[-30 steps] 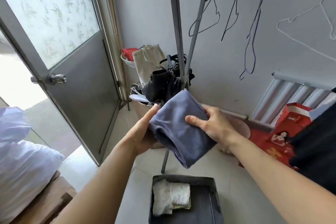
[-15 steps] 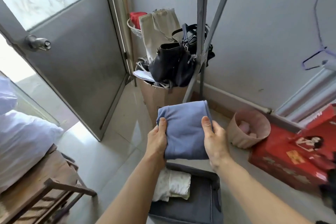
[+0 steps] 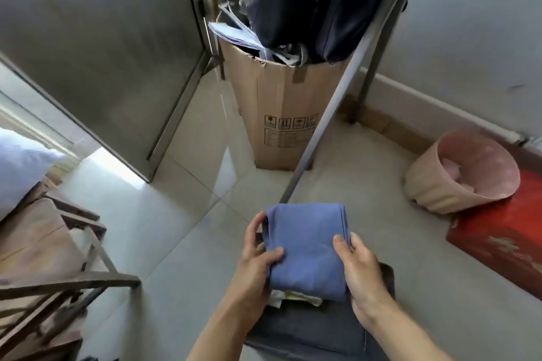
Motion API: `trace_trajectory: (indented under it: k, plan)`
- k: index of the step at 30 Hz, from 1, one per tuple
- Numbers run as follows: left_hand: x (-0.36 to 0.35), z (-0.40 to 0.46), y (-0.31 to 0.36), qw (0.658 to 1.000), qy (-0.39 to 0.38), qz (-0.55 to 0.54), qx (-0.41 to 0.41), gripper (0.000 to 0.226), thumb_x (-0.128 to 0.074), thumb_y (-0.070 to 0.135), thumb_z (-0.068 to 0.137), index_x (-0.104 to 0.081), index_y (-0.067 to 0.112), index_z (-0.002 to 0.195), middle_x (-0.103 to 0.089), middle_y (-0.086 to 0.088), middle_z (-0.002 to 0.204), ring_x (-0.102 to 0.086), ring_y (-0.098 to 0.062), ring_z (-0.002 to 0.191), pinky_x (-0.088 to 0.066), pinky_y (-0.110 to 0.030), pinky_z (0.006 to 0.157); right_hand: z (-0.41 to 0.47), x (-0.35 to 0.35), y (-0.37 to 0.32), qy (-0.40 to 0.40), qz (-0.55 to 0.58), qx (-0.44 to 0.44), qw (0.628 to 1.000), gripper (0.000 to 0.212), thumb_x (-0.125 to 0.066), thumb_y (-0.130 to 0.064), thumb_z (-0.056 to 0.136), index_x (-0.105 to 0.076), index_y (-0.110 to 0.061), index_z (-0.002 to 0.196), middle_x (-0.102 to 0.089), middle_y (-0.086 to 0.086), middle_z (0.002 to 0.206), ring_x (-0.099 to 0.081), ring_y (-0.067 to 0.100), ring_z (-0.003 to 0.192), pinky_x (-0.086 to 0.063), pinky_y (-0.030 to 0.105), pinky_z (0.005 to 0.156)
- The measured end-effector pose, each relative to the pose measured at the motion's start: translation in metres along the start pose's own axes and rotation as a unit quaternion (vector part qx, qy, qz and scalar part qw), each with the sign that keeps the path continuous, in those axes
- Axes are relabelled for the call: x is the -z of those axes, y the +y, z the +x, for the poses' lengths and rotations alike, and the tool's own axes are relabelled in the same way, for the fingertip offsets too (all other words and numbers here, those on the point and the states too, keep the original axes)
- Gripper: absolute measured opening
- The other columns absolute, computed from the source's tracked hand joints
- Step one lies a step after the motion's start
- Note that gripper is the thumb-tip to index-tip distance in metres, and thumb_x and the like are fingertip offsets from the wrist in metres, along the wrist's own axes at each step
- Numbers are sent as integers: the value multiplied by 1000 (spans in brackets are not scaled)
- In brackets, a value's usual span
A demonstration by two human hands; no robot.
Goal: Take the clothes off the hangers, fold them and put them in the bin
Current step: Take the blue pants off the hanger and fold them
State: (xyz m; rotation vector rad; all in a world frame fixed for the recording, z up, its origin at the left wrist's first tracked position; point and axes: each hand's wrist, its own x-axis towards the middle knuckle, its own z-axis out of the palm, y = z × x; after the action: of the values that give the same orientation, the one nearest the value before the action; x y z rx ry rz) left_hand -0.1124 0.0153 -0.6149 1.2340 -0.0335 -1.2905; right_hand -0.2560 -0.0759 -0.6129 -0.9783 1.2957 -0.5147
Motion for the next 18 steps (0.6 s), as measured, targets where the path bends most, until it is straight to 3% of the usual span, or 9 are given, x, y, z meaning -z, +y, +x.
trace_trajectory:
  k: [3,6,8,10,12,14,18]
  plan:
    - [35,29,-59,998,40,14,45,49,-47,-21,83,-60,20,108,-66,-22,113,-67,-34,88,-56,-35,66,24,4,67,14,4,-55,998,18,-51,-8,99,-67,-12,106,-75,9,104,-70,25,97,-53,45,90]
    - [66,63,-119,991,69,63,95,47,-44,-21,82,-68,18,86,-66,-24,107,-60,-30,86,-46,-36,73,50,11,131,28,3,-113,993,24,-51,-2,97,-66,-16,110,-74,7,106,-68,28,103,-50,50,98]
    - [80,83,-152,985,88,101,109,48,-46,-20,82,-71,19,93,-69,-17,106,-59,-25,84,-45,-34,77,69,17,166,34,1,-142,989,29,-50,0,97,-65,-17,114,-74,7,108,-68,29,105,-48,54,100]
    - [88,101,-178,977,94,149,117,50,-47,-18,81,-70,22,102,-70,-9,106,-56,-18,79,-44,-25,68,85,24,195,39,1,-168,985,33,-48,3,96,-63,-16,118,-74,8,109,-68,29,105,-48,54,101]
    - [95,116,-202,970,92,184,131,53,-47,-17,80,-68,24,106,-69,-2,112,-57,-15,74,-43,-20,59,98,30,219,42,-9,-191,981,36,-45,7,96,-64,-20,112,-74,7,107,-68,29,103,-49,53,99]
    - [100,129,-223,965,85,204,139,57,-47,-19,77,-67,24,110,-67,-1,116,-60,-14,76,-46,-21,63,110,34,239,49,-22,-209,976,40,-44,10,94,-64,-22,107,-73,7,104,-68,29,101,-50,53,98]
    - [101,157,-252,958,65,233,154,62,-42,-22,78,-63,22,117,-69,-5,92,-59,-16,64,-46,-25,55,142,42,273,67,-35,-217,973,42,-43,14,92,-62,-21,103,-70,6,96,-66,27,93,-51,51,96]
